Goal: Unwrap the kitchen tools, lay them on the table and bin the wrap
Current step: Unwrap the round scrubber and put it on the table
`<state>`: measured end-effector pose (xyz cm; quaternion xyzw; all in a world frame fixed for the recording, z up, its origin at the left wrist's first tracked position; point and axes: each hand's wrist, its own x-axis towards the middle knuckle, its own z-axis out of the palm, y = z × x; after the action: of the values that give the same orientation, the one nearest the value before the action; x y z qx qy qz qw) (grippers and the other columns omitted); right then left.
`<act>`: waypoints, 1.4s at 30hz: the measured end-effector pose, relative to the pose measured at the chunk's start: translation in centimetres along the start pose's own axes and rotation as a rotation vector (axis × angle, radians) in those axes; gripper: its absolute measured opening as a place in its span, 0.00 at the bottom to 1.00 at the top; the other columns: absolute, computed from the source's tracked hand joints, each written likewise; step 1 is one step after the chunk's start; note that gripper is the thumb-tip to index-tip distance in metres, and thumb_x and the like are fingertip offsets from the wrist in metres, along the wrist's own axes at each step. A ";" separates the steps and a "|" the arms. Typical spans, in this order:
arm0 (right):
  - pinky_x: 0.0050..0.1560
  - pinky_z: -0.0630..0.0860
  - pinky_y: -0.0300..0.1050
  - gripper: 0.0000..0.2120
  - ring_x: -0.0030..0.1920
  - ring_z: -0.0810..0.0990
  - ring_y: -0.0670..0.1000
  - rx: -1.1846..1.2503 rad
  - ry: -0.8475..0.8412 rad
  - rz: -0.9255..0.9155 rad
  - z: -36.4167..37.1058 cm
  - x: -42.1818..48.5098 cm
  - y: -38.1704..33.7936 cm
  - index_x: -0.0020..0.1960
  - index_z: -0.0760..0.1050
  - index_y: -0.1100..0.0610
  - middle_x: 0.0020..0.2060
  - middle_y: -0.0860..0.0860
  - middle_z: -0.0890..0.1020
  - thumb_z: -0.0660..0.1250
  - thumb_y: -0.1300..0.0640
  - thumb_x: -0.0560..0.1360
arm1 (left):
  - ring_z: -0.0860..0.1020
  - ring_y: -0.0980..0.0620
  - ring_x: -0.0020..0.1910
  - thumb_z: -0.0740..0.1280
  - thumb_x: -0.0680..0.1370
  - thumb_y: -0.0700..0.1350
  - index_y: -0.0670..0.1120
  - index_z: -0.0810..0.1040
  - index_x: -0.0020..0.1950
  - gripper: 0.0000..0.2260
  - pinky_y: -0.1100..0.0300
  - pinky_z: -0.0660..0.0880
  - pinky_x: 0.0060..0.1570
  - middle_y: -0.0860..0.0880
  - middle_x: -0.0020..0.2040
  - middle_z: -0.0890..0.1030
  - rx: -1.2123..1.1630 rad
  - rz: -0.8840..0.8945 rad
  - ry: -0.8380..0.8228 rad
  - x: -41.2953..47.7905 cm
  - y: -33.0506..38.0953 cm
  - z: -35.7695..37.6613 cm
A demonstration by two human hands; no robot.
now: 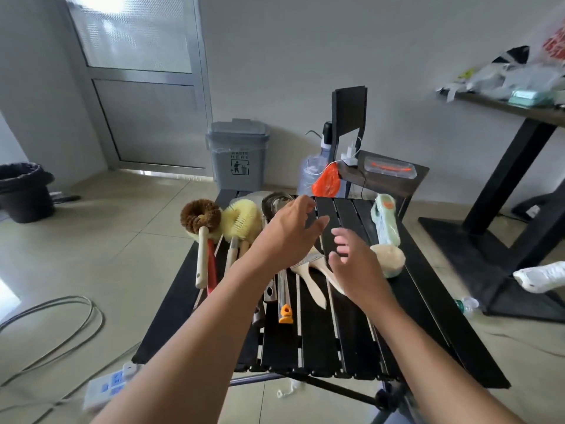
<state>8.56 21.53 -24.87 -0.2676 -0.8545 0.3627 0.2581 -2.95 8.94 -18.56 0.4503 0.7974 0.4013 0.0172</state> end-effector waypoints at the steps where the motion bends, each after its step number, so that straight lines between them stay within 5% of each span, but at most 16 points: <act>1: 0.67 0.70 0.43 0.26 0.69 0.75 0.50 -0.086 0.030 -0.038 -0.7 0.2 0.2 0.77 0.69 0.52 0.71 0.51 0.76 0.67 0.62 0.81 | 0.79 0.48 0.65 0.63 0.86 0.55 0.44 0.72 0.72 0.20 0.52 0.77 0.63 0.45 0.70 0.77 -0.033 0.006 0.007 0.0 0.1 0.0; 6: 0.75 0.62 0.65 0.33 0.80 0.59 0.57 -0.536 0.059 -0.005 -4.0 1.1 0.9 0.80 0.64 0.48 0.77 0.49 0.68 0.68 0.61 0.77 | 0.81 0.49 0.63 0.62 0.86 0.57 0.45 0.73 0.70 0.19 0.52 0.79 0.60 0.45 0.70 0.77 -0.073 0.030 0.018 0.1 0.5 0.4; 11: 0.71 0.67 0.61 0.34 0.77 0.62 0.57 -0.759 -0.082 0.023 -4.8 0.3 2.9 0.80 0.62 0.48 0.76 0.49 0.67 0.66 0.58 0.76 | 0.81 0.48 0.62 0.63 0.86 0.58 0.45 0.73 0.70 0.19 0.47 0.79 0.62 0.45 0.68 0.78 0.002 0.048 -0.041 0.2 1.1 1.2; 18: 0.58 0.77 0.50 0.28 0.63 0.71 0.56 -0.835 0.013 -0.166 -6.4 -0.7 5.1 0.73 0.70 0.44 0.66 0.48 0.73 0.74 0.55 0.76 | 0.79 0.47 0.62 0.63 0.85 0.59 0.46 0.70 0.73 0.22 0.46 0.78 0.63 0.46 0.70 0.75 0.134 0.049 -0.156 0.4 3.8 2.4; 24: 0.55 0.82 0.48 0.29 0.54 0.81 0.49 -0.409 -0.011 -0.199 -10.8 -4.1 4.2 0.69 0.76 0.40 0.58 0.44 0.73 0.81 0.47 0.70 | 0.77 0.49 0.66 0.59 0.79 0.74 0.53 0.63 0.80 0.36 0.48 0.74 0.67 0.51 0.78 0.67 0.044 0.053 -0.495 -1.3 7.9 4.7; 29: 0.53 0.76 0.32 0.37 0.57 0.79 0.42 -0.249 0.108 -0.213 -15.6 -8.5 4.0 0.72 0.76 0.45 0.59 0.40 0.76 0.83 0.39 0.67 | 0.79 0.53 0.52 0.72 0.82 0.52 0.54 0.69 0.77 0.25 0.69 0.73 0.48 0.56 0.64 0.79 -0.052 0.203 -0.469 -2.7 11.4 7.4; 33: 0.58 0.75 0.32 0.34 0.62 0.79 0.40 -0.027 0.226 -0.152 -20.5 -12.5 5.2 0.71 0.75 0.44 0.62 0.38 0.79 0.78 0.34 0.69 | 0.86 0.53 0.57 0.72 0.83 0.48 0.52 0.78 0.73 0.18 0.56 0.81 0.62 0.52 0.60 0.87 -0.453 0.166 -0.466 -3.4 14.5 9.1; 38: 0.51 0.85 0.46 0.29 0.55 0.89 0.56 0.629 0.173 0.136 -24.5 -16.6 6.7 0.70 0.80 0.41 0.60 0.52 0.87 0.79 0.38 0.71 | 0.85 0.45 0.63 0.67 0.85 0.44 0.43 0.82 0.70 0.15 0.53 0.82 0.62 0.45 0.62 0.87 -0.948 0.053 -0.486 -5.6 18.2 12.8; 42: 0.48 0.85 0.44 0.24 0.50 0.89 0.63 0.711 0.225 0.211 -25.6 -18.4 7.7 0.68 0.81 0.41 0.56 0.56 0.89 0.79 0.40 0.73 | 0.87 0.46 0.59 0.72 0.81 0.47 0.43 0.87 0.62 0.13 0.53 0.85 0.56 0.46 0.58 0.88 -1.009 -0.038 -0.411 -6.8 19.2 15.4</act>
<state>40.27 26.60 -19.82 -0.2861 -0.6096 0.6291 0.3883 20.61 18.77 -18.72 0.4409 0.4939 0.6375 0.3939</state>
